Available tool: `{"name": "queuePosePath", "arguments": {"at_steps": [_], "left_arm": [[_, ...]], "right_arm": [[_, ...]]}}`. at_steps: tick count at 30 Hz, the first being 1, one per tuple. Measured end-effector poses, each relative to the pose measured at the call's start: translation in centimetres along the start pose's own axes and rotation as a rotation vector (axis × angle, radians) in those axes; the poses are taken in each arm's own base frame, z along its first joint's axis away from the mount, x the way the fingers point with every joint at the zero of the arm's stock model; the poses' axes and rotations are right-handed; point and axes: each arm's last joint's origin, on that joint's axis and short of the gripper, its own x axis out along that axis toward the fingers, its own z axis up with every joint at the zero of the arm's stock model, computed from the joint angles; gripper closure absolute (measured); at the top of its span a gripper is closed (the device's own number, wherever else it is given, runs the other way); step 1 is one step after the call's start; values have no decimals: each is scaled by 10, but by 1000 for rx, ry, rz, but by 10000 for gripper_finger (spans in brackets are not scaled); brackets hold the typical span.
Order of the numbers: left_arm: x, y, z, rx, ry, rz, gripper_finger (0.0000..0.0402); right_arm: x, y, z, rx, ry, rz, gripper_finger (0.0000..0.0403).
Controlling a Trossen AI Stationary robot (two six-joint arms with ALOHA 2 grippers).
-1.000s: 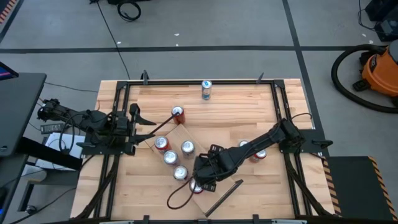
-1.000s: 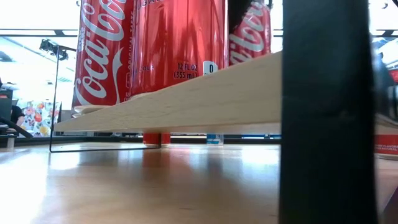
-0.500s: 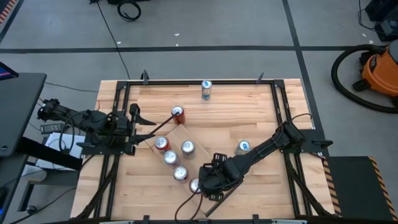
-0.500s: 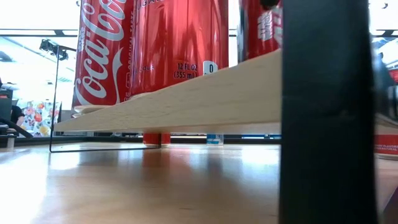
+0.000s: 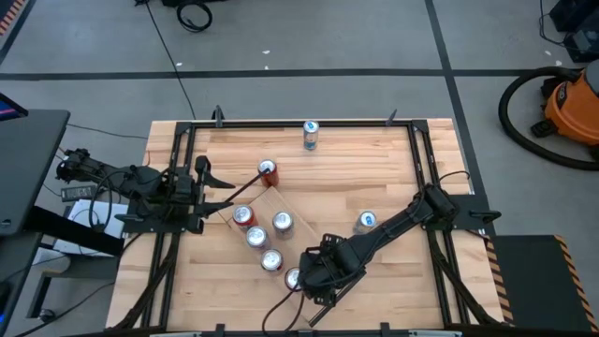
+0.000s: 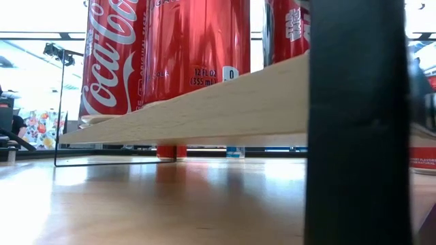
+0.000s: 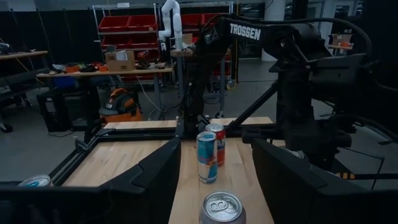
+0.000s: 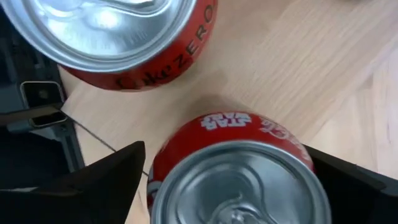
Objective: Place canned beverage on shelf
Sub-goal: Move the red soda can to the bottom right of the shelf, then adjust the red and black soda can on the shelf
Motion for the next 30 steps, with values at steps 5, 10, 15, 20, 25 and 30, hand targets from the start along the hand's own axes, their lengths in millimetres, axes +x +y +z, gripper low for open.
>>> {"name": "queuePosePath", "arguments": {"at_steps": [5, 10, 15, 20, 25, 30], "left_arm": [[0, 0, 0, 0, 0, 0, 191], [0, 0, 0, 0, 0, 0, 191], [0, 0, 0, 1, 0, 0, 191], [0, 0, 0, 1, 0, 0, 191], [0, 0, 0, 2, 0, 0, 191], [0, 0, 0, 2, 1, 0, 191]], "right_arm": [[-3, 0, 2, 4, -17, 14, 12], [-7, -3, 4, 17, -31, 17, 14], [-14, -7, 6, 48, -50, 27, 14], [-23, -10, 8, 60, -78, 29, 14], [-27, -12, 12, 22, -159, -15, 15], [-33, -11, 14, -29, -209, -41, 19]]}}
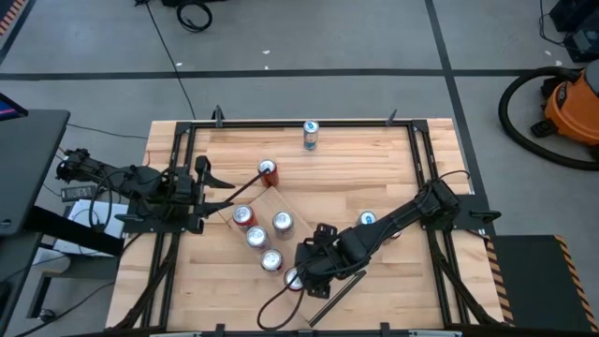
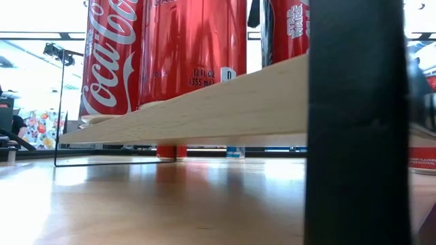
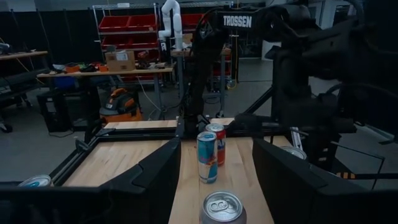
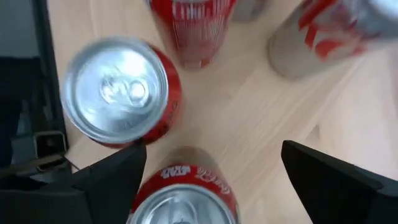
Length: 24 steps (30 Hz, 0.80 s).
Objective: Place canned beverage on shelf
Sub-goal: Adjust the red and black soda can on the shelf
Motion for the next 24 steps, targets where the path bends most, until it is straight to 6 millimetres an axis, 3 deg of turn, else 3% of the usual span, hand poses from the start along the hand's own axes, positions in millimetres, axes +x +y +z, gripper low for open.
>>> {"name": "queuePosePath", "arguments": {"at_steps": [6, 11, 19, 24], "left_arm": [[0, 0, 0, 5, 0, 0, 191], [0, 0, 0, 6, 3, 3, 191], [0, 1, -1, 2, 11, 32, 191], [0, 1, -1, -9, 8, 32, 191]], "right_arm": [[-24, 1, 13, -24, -90, 16, 25], [-37, 16, 21, -98, -232, 94, 28], [-28, 46, 15, -273, -361, 25, 28], [-7, 52, 11, -322, -315, -16, 28]]}}
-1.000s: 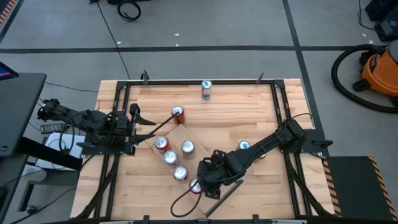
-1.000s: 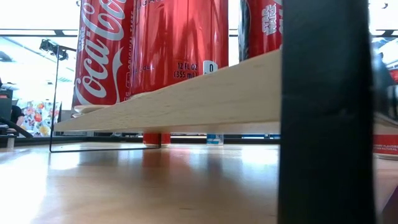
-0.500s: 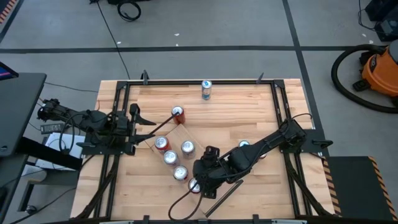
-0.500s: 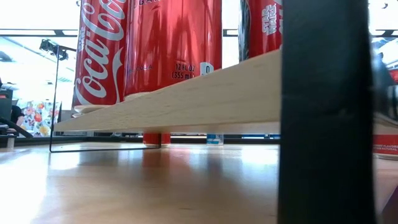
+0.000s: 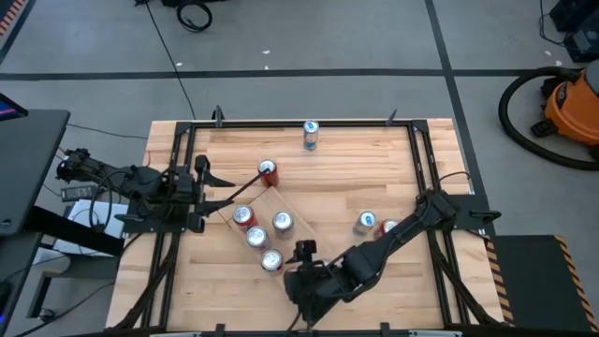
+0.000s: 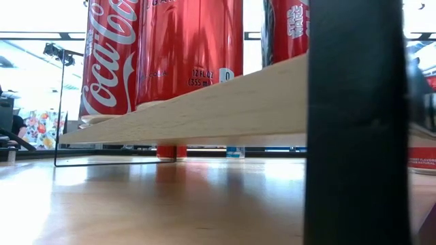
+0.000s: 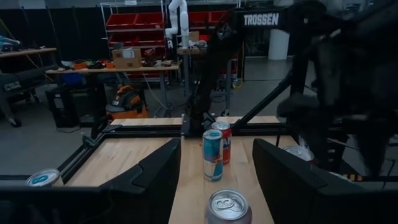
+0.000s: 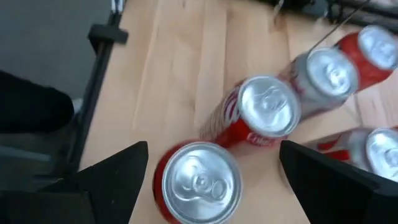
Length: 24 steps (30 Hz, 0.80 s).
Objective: Place canned beverage on shelf
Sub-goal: Adjust the red and black soda can on the shelf
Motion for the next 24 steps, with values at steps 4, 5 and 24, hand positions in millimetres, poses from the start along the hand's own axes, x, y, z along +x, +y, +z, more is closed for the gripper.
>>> {"name": "queuePosePath", "arguments": {"at_steps": [4, 5, 24], "left_arm": [[0, 0, 0, -3, 0, 1, 191], [0, 0, 0, -3, 2, 1, 192], [0, 0, -1, -4, 6, 2, 192]], "right_arm": [[7, 0, -4, 16, 43, 9, 28], [7, 0, -4, 19, 43, 15, 28], [24, -8, -17, 45, 133, -3, 62]]}}
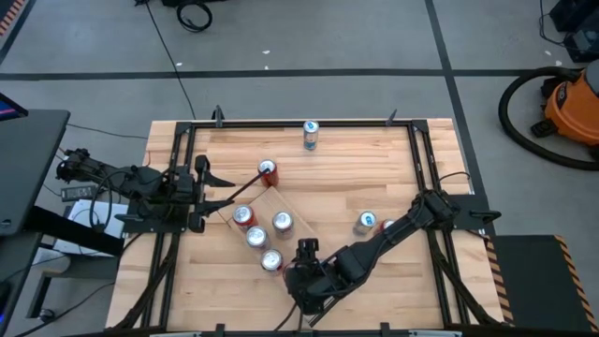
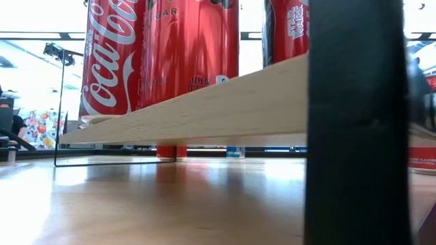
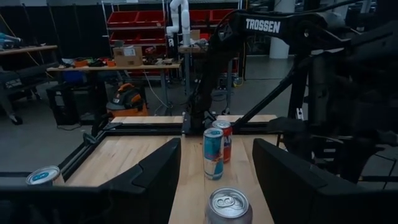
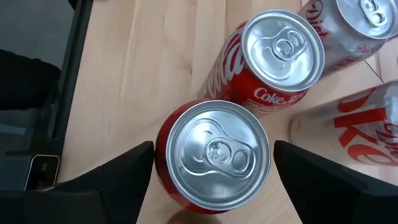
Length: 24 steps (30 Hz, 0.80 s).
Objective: Place canned beverage on shelf
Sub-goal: Adjust the red and black soda can on the shelf
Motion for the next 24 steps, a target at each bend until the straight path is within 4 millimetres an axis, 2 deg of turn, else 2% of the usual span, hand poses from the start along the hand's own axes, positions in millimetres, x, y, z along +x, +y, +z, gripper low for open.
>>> {"name": "queuePosePath", "arguments": {"at_steps": [24], "left_arm": [[0, 0, 0, 1, 0, -1, 191]], "right_arm": [[7, -23, -2, 8, 98, -39, 72]]}}
